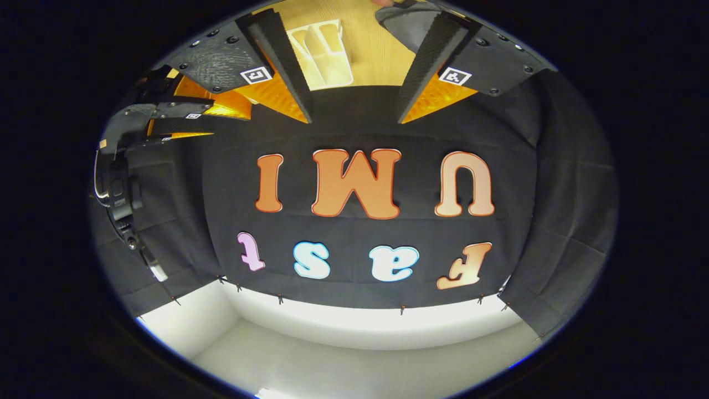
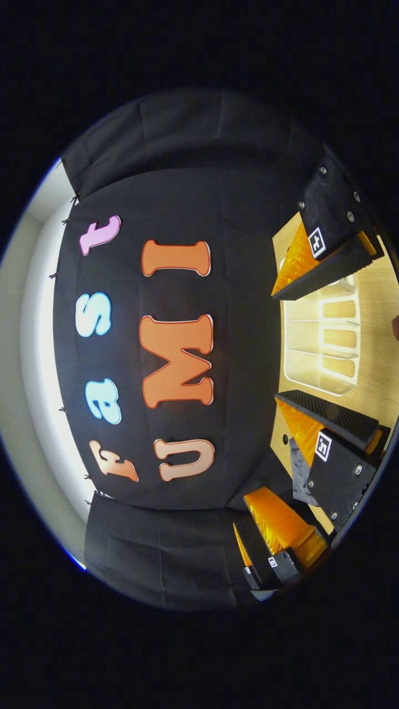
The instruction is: Open the schoolbag, grab two books from the bookshelf and put them into the schoolbag.
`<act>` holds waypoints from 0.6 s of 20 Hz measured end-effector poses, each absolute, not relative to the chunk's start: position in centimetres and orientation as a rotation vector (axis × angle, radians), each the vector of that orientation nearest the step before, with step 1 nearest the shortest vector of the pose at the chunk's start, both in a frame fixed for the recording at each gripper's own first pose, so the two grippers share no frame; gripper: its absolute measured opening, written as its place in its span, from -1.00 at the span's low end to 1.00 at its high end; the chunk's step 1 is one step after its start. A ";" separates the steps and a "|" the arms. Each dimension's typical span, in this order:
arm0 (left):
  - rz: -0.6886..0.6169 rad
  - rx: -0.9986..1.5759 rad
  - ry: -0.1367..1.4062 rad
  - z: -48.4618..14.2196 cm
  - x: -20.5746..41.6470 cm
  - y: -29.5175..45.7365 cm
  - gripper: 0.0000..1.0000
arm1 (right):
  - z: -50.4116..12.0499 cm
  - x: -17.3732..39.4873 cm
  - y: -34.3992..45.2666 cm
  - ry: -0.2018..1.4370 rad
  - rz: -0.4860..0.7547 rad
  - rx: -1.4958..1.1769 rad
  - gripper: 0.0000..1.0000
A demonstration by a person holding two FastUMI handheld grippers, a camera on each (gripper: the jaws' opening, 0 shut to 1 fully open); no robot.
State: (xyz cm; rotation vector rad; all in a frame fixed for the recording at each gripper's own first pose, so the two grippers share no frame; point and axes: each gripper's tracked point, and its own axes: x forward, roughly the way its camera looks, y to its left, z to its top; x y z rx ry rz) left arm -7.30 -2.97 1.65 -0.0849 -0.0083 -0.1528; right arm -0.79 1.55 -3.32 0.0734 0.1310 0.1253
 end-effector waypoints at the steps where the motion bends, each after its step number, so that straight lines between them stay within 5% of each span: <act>1: -0.147 -0.085 -0.007 1.2 -7.1 -2.8 0.83 | -2.8 -0.8 1.6 0.102 0.125 0.059 0.94; 2: -0.149 -0.085 0.009 0.8 -7.0 -2.6 0.94 | -2.6 -0.9 1.9 0.086 0.128 0.043 0.94; 12: -0.050 -0.118 0.009 -2.5 -6.6 -0.4 0.92 | -4.9 -1.8 5.3 0.086 0.195 0.017 0.94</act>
